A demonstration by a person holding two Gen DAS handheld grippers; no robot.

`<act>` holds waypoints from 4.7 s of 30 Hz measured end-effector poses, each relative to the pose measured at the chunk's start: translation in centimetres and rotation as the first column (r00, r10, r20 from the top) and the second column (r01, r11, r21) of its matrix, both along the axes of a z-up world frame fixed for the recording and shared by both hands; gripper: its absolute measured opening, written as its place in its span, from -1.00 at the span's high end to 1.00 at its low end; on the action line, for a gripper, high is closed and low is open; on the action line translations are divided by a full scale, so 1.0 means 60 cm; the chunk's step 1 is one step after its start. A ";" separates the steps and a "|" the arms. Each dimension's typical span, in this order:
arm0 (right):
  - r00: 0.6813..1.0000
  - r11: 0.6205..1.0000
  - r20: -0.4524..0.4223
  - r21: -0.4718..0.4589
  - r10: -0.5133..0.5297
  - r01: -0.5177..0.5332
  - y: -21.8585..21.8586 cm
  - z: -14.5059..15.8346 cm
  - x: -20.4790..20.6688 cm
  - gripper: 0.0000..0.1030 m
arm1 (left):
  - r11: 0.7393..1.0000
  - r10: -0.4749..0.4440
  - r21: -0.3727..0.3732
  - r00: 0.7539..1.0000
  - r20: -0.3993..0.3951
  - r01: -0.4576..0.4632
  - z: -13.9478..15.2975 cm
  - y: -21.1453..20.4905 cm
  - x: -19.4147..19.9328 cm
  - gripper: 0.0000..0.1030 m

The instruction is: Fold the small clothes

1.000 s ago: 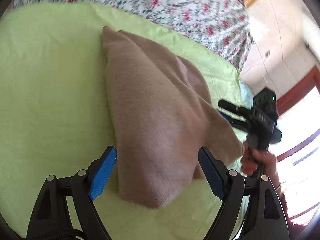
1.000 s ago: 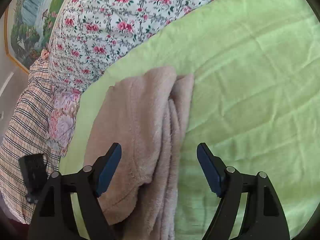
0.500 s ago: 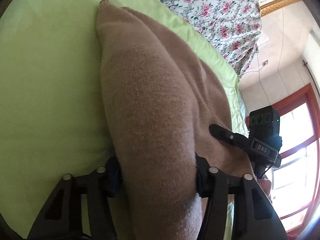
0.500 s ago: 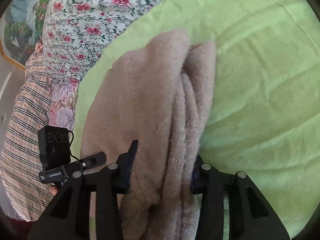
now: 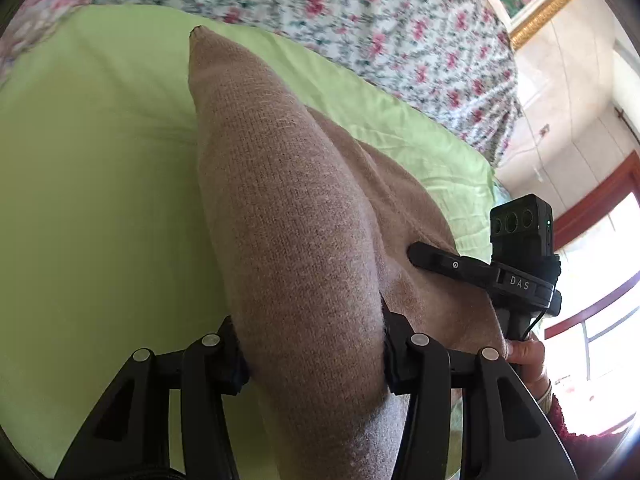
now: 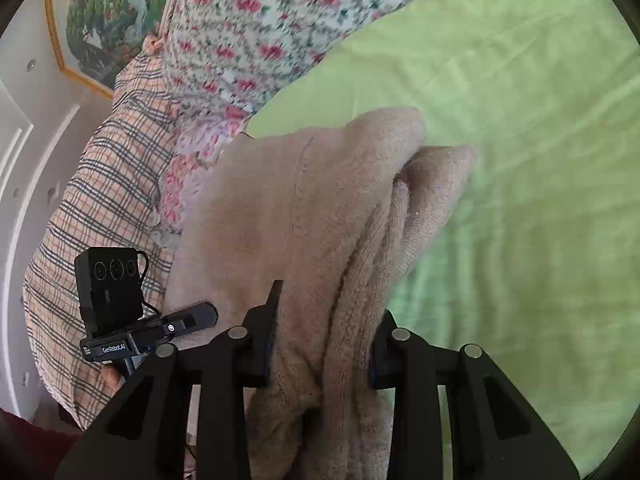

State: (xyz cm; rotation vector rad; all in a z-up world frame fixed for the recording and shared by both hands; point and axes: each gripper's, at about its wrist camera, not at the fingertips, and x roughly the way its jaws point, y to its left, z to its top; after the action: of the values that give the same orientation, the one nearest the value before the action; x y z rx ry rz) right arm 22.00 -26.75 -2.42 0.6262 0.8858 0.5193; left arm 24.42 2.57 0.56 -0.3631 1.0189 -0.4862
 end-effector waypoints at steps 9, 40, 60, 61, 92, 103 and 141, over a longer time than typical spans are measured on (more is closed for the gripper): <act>0.996 0.997 -0.089 -0.074 -0.029 0.022 0.030 -0.042 -0.002 0.15 | 0.997 0.057 0.047 0.998 -0.033 -0.056 -0.056 0.032 -0.021 -0.16; 0.999 0.958 0.003 -0.283 -0.039 0.038 0.099 0.006 -0.183 0.83 | 0.927 0.140 0.320 0.973 0.184 -0.194 -0.081 0.021 -0.259 -0.22; 0.988 0.990 0.143 -0.116 -0.058 0.075 0.051 0.069 -0.198 0.89 | 0.813 0.268 0.421 0.900 0.345 -0.403 -0.030 0.009 -0.273 0.88; 0.987 0.983 0.147 -0.162 -0.060 0.084 0.055 0.066 -0.198 0.89 | 0.807 0.265 0.432 0.900 0.346 -0.403 -0.031 0.007 -0.273 0.88; 0.984 0.965 0.073 -0.194 -0.165 0.177 -0.009 0.057 -0.144 0.17 | 0.980 0.059 0.170 0.965 0.255 -0.105 0.007 0.060 -0.272 0.75; 0.986 0.956 0.045 -0.239 -0.163 0.169 0.020 0.034 0.045 0.74 | 0.994 0.005 0.110 0.992 0.127 -0.019 -0.075 0.025 -0.185 0.76; 0.991 0.905 0.047 -0.403 -0.125 0.133 0.076 -0.010 -0.069 0.97 | 0.997 0.037 0.068 0.992 0.123 -0.046 -0.038 0.036 -0.114 0.92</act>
State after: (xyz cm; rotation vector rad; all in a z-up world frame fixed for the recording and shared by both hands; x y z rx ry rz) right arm 17.86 -22.18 -3.04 0.2949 0.8931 0.2091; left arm 17.56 4.75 -1.72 -0.2871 0.9060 -0.4282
